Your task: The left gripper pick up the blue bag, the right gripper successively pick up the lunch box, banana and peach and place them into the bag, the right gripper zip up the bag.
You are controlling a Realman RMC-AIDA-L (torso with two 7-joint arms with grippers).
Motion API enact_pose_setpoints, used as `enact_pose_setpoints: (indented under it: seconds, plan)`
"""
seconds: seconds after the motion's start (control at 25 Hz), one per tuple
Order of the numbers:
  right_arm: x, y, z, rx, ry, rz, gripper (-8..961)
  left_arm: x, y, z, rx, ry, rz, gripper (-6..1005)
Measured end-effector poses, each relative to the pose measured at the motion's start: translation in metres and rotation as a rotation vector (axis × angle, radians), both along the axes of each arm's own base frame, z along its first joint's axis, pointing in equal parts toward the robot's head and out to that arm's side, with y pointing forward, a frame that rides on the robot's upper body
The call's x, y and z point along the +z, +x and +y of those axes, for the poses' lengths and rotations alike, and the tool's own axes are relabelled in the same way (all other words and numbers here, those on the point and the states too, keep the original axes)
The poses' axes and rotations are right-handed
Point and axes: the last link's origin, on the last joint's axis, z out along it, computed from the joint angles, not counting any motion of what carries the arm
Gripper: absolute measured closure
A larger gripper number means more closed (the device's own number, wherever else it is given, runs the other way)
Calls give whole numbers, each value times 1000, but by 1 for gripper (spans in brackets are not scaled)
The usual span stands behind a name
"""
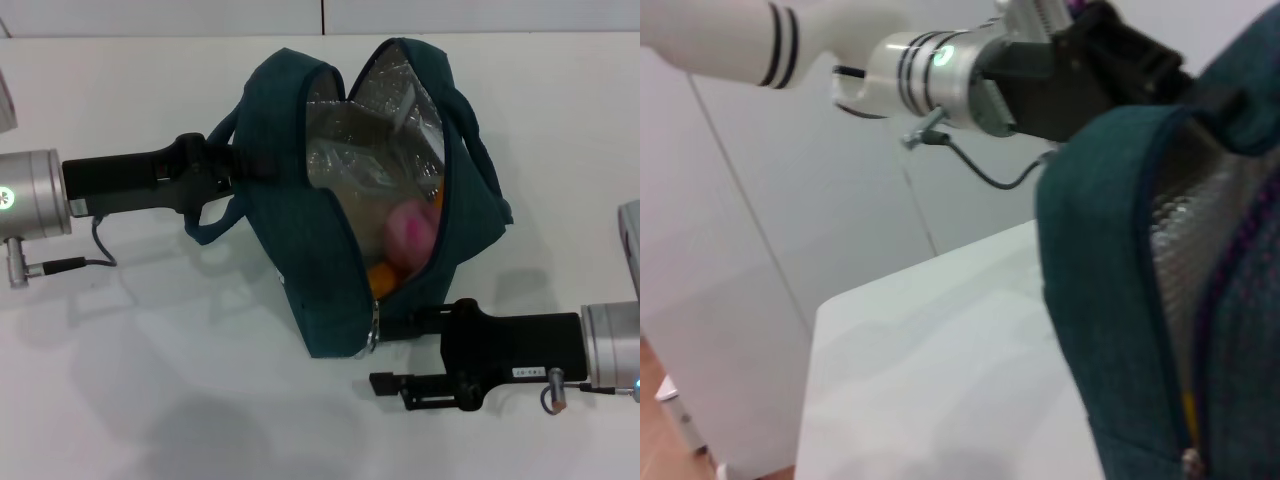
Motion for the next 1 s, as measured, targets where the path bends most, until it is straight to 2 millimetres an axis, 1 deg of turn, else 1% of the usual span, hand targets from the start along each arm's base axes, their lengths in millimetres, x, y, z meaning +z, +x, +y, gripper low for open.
enact_pose_setpoints:
  seconds: [0.16,0.4,0.72,1.0]
  plan:
    - [6,5,1,-32,27,16,297,0,-1,-1,3,0,0,944]
    - [5,4,2,-35,28,19,301,0,-1,-1,5,-2,-1,944]
    - [13,11,3,-74,59,34,306,1,-2,-2,8,-1,0,944]
    - [12,10,4,-74,59,31,310,1,-1,-1,4,0,1,943]
